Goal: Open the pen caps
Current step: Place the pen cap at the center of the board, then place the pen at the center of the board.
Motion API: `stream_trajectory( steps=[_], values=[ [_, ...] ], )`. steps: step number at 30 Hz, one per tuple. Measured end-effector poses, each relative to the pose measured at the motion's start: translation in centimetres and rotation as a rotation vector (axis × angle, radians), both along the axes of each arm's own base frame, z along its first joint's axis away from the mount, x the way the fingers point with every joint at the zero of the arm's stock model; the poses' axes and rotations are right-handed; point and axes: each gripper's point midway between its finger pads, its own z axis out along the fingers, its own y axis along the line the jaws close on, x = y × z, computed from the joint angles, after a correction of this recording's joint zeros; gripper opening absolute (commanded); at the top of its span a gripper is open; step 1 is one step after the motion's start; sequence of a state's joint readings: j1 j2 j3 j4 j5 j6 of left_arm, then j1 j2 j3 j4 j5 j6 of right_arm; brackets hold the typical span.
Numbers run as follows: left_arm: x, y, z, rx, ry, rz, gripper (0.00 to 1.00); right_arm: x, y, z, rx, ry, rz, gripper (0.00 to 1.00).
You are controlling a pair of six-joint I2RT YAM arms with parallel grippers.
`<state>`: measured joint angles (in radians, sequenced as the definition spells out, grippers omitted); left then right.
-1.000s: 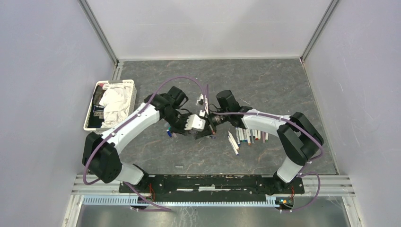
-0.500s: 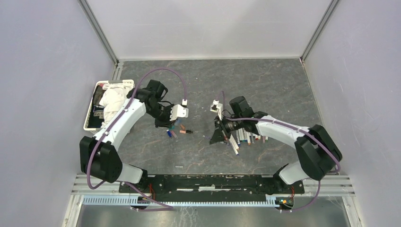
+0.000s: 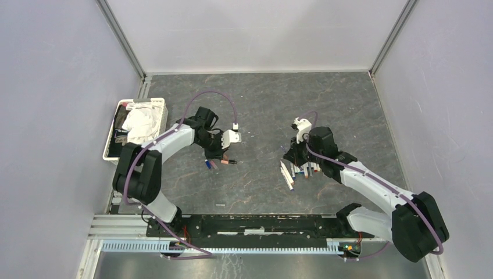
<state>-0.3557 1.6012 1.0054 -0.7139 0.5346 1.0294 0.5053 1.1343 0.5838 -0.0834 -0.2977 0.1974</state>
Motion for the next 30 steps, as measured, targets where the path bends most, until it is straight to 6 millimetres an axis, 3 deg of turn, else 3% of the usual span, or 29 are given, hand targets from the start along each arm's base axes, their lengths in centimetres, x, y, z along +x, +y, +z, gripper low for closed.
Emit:
stream_trajectory(
  steps=[3,12,16,20,22,30],
  values=[
    [0.8,0.1,-0.8,0.011,-0.014,0.037,0.32,0.5,-1.4,-0.6,-0.028,-0.022,-0.082,0.0],
    [1.6,0.2,-0.8,0.019,-0.02,0.121,0.49,2.4,-3.1,-2.0,-0.077,-0.04,-0.223,0.0],
    [1.7,0.1,1.1,0.002,-0.029,0.153,0.53,2.9,-3.4,-2.9,-0.089,-0.039,-0.255,0.0],
    [3.0,-0.2,4.2,-0.032,-0.063,0.201,0.55,3.2,-3.6,-4.0,-0.097,-0.026,-0.283,0.0],
    [3.9,0.0,5.8,-0.052,-0.076,0.236,0.64,3.3,-3.5,-4.4,-0.097,-0.022,-0.288,0.01],
    [5.1,1.5,9.5,-0.088,-0.084,0.351,0.66,3.1,-2.4,-5.0,-0.1,-0.032,-0.281,0.16]
  ],
)
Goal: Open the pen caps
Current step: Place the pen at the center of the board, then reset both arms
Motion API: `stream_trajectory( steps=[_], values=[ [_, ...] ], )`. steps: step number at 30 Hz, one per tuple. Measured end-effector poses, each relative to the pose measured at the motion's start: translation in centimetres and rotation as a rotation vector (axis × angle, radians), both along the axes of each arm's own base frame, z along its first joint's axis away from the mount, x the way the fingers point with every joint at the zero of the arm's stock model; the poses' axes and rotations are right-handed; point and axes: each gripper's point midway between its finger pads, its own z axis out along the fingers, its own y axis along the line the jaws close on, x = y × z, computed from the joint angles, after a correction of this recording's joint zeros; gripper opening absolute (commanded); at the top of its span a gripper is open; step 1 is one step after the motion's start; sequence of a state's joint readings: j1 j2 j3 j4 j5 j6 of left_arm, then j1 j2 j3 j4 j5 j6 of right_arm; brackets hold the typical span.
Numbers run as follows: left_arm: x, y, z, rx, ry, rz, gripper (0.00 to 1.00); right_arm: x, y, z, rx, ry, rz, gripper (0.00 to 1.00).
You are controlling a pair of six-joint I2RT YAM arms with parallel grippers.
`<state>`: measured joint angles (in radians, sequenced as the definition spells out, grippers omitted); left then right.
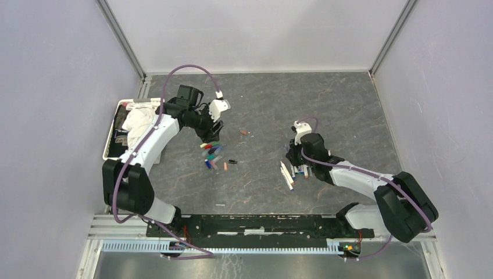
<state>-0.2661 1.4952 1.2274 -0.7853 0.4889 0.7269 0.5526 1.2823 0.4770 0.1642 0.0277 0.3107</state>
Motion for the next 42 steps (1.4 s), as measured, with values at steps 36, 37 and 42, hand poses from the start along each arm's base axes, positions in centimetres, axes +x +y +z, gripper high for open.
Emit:
stream_trajectory(
  steps=[36,37,42],
  values=[
    [0.4,2.0,4.0,-0.08,0.027,0.139,0.99,-1.1,-2.1,2.6,0.02,-0.063,-0.073,0.89],
    [0.5,2.1,4.0,-0.083,0.029,0.148,1.0,-1.0,-2.4,2.8,0.02,-0.063,-0.083,0.98],
    [1.7,2.9,4.5,-0.109,0.008,0.232,1.0,0.3,-5.3,4.9,-0.022,-0.123,-0.195,0.98]
  ],
)
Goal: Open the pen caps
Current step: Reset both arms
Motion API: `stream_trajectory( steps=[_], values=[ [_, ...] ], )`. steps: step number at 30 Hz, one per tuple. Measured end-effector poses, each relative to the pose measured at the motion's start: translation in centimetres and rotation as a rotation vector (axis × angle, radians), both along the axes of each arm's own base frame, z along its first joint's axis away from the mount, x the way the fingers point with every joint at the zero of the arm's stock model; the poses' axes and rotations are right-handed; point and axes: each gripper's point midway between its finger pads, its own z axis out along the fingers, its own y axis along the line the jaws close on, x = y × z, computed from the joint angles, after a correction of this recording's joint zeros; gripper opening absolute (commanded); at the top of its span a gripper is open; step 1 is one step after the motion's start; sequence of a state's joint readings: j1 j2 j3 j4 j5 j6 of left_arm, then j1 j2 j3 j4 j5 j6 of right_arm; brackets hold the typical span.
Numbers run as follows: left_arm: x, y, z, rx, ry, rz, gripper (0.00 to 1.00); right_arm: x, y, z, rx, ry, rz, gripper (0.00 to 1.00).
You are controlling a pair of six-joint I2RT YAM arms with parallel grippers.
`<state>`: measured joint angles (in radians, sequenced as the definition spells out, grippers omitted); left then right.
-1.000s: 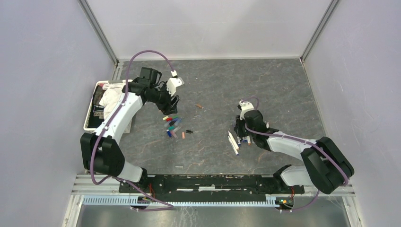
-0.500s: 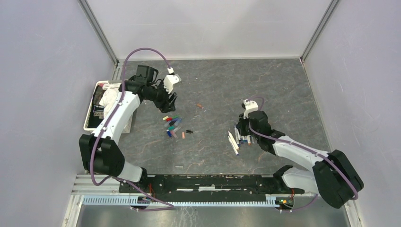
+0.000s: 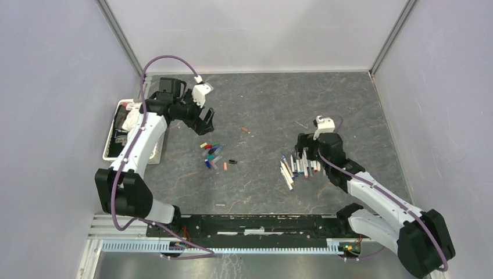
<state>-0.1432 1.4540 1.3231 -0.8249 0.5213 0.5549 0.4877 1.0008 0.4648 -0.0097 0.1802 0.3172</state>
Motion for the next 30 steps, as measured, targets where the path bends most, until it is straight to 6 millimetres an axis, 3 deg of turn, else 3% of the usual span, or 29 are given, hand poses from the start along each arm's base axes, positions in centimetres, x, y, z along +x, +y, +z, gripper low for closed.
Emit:
stream_trajectory(
  steps=[5,10,12,15,18,21,25,30],
  values=[
    [2.0,2.2,-1.0,-0.009,-0.051,0.184,1.0,1.4,-4.2,2.4,-0.066,-0.086,-0.196,0.98],
    [3.0,4.9,-6.1,0.021,-0.088,0.414,1.0,1.9,-10.1,3.3,-0.234,-0.201,-0.458,0.98],
    [2.8,5.4,-8.4,0.025,-0.091,0.457,1.0,1.0,-12.7,2.3,-0.313,-0.253,-0.554,0.98],
    [2.6,5.8,-10.6,0.02,-0.091,0.508,1.0,-1.7,-16.5,-1.1,-0.434,-0.25,-0.661,0.98],
    [4.0,6.0,-11.2,-0.003,-0.137,0.553,1.0,-3.6,-19.1,-2.5,-0.487,-0.254,-0.755,0.98],
    [4.9,6.3,-11.4,-0.032,-0.22,0.585,1.0,-3.4,-20.1,-1.6,-0.469,-0.295,-0.829,0.98],
    [3.8,6.4,-13.3,-0.064,-0.25,0.613,1.0,-2.8,-20.5,-0.8,-0.445,-0.339,-0.861,0.98],
    [4.1,6.7,-13.7,-0.086,-0.305,0.637,0.99,-2.3,-20.9,-1.1,-0.477,-0.345,-0.852,0.98]
  ],
)
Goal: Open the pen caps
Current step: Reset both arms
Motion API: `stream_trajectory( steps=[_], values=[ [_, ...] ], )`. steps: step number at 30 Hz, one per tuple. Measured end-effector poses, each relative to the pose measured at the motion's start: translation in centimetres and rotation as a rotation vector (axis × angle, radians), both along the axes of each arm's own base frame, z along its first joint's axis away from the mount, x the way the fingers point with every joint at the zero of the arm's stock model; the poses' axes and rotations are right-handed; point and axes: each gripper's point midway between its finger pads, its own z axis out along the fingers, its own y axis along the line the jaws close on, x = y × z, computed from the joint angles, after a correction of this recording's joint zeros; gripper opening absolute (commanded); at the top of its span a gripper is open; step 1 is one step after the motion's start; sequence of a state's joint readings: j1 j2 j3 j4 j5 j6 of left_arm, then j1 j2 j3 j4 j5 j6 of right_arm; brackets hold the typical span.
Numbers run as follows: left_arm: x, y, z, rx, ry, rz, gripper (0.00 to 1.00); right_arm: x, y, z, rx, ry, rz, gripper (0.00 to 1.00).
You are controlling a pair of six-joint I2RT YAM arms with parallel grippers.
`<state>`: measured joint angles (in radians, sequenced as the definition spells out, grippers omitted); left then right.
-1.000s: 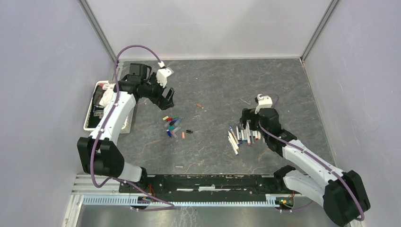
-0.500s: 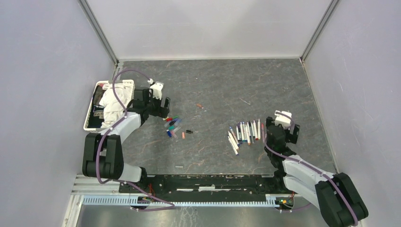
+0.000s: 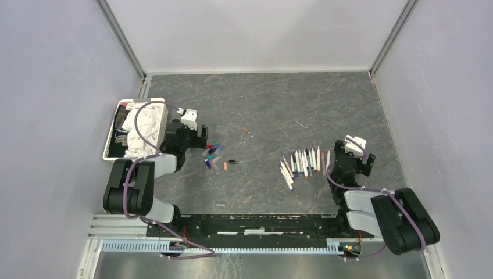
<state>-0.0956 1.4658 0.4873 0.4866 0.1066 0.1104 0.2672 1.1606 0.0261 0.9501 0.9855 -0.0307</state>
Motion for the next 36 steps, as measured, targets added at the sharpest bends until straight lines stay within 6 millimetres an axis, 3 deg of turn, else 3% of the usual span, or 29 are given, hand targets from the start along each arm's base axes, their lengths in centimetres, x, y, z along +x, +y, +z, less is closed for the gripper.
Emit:
stream_trajectory(
  steps=[7,14,19,23,36],
  values=[
    [-0.4,0.4,0.7,-0.015,-0.142,0.006,1.0,1.2,0.5,0.3,-0.017,-0.028,0.057,0.98],
    [-4.4,2.2,-1.1,-0.024,-0.24,0.063,1.0,3.4,2.6,2.5,-0.047,-0.102,0.216,0.98],
    [-2.3,3.1,1.1,-0.033,-0.309,0.127,1.0,4.4,3.9,4.5,-0.066,-0.181,0.308,0.98],
    [0.0,3.8,3.3,-0.046,-0.363,0.167,1.0,5.0,3.0,3.2,-0.063,-0.14,0.335,0.98],
    [-0.2,4.1,2.8,-0.053,-0.341,0.19,1.0,5.4,3.7,2.5,-0.048,-0.121,0.402,0.98]
  ],
)
